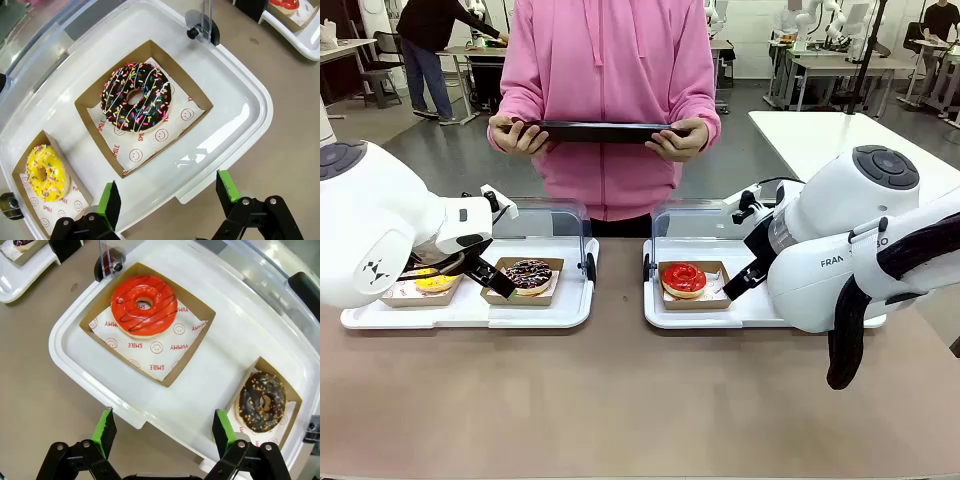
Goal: Provide the desired donut to the person.
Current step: Pick up and lift the Paper togo box containing the Donut pointed at by the person.
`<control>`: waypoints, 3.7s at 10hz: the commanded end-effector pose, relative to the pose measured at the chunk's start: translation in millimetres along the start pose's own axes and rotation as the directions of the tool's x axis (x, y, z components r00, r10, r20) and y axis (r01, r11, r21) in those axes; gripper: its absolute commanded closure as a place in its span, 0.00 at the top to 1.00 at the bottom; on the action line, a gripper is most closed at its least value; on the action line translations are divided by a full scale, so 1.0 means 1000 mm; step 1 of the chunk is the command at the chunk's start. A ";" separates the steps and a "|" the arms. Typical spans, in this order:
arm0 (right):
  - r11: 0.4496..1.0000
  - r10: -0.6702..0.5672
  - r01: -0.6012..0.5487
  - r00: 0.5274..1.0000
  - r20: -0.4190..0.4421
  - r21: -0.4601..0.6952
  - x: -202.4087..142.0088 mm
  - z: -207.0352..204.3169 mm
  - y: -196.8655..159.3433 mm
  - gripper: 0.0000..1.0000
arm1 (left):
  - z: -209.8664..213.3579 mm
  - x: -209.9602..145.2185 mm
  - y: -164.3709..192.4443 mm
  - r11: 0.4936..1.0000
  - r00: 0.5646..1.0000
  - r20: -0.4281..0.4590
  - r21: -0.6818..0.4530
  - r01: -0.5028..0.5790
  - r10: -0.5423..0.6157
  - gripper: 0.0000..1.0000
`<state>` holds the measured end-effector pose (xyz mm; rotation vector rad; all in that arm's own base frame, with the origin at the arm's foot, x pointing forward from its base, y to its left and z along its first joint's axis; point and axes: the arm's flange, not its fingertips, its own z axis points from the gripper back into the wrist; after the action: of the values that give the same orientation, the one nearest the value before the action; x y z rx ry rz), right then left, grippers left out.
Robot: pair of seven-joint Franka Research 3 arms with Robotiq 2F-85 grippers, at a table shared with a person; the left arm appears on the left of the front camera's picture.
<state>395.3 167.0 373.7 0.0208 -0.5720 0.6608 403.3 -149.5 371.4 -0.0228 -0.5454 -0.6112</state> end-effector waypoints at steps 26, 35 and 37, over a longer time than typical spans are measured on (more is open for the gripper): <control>0.921 0.173 -0.273 0.925 0.337 0.276 -0.142 0.121 -0.146 1.00 | 0.116 -0.163 0.084 0.979 0.965 0.259 -0.186 0.089 -0.039 1.00; 0.934 0.137 -0.278 0.859 0.493 0.225 -0.148 0.171 -0.163 1.00 | 0.161 -0.183 0.105 0.984 0.918 0.396 -0.149 0.098 -0.031 1.00; 0.934 0.139 -0.283 0.848 0.511 0.217 -0.151 0.171 -0.162 1.00 | 0.162 -0.180 0.104 0.981 0.906 0.423 -0.157 0.114 -0.038 1.00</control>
<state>329.8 -93.5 487.8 0.4129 -0.9404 0.9515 333.6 110.4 508.6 -0.2958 -0.8764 -0.7079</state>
